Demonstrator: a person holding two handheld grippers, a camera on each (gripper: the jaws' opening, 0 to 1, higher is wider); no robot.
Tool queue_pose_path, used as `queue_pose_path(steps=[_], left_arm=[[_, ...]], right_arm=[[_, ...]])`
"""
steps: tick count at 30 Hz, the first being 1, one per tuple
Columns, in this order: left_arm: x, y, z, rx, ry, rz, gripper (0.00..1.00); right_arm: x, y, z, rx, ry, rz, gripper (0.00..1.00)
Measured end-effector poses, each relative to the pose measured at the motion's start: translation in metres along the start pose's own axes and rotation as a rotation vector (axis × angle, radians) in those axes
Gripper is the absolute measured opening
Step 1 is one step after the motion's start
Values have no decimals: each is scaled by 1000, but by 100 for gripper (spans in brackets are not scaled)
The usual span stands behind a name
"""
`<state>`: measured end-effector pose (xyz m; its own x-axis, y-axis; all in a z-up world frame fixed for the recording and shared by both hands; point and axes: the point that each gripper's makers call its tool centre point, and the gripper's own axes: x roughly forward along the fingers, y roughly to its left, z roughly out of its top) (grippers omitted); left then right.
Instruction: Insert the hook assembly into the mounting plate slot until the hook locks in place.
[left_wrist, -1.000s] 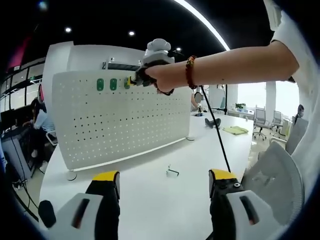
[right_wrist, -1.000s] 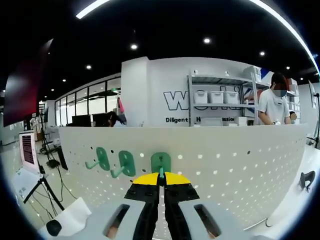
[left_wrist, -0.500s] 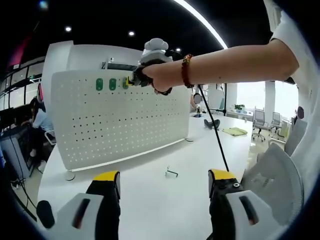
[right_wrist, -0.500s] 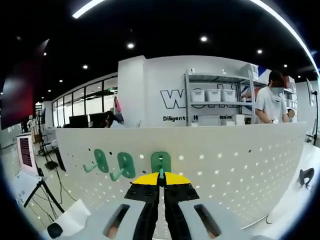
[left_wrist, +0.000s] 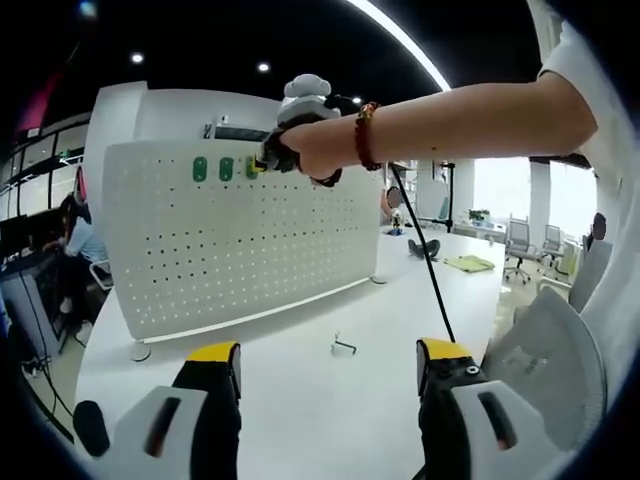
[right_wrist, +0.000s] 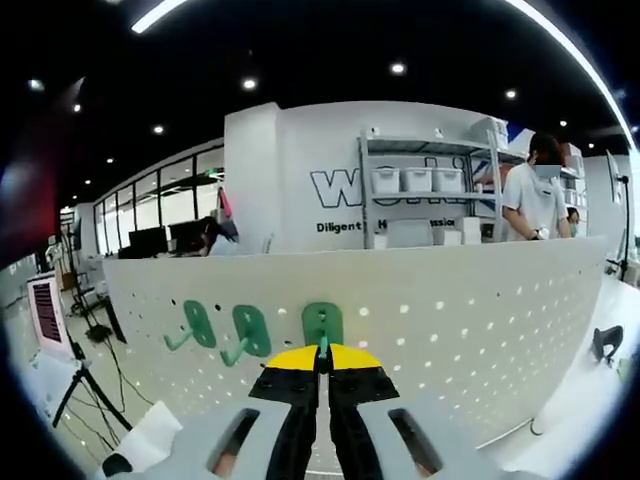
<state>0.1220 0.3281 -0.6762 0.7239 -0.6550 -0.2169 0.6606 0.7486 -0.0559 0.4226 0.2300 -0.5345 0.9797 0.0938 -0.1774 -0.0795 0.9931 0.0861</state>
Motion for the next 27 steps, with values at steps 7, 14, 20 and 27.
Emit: queue_pose_path(steps=[7,14,20,27], left_arm=[[1,0,0,1,-1,0,73],[0,1,0,-2,-1,0,73],[2,-1,2,-1,-3,-2,73],[3,-6,2,7,3,-9,73]], right_arm=[[4,4,-3,-46,28,-10,1],[0,4,-5,-101,29,-1,2],[-2,5,-9,-138,40,25,3],[-7,8,-16,-160,19,61,12]])
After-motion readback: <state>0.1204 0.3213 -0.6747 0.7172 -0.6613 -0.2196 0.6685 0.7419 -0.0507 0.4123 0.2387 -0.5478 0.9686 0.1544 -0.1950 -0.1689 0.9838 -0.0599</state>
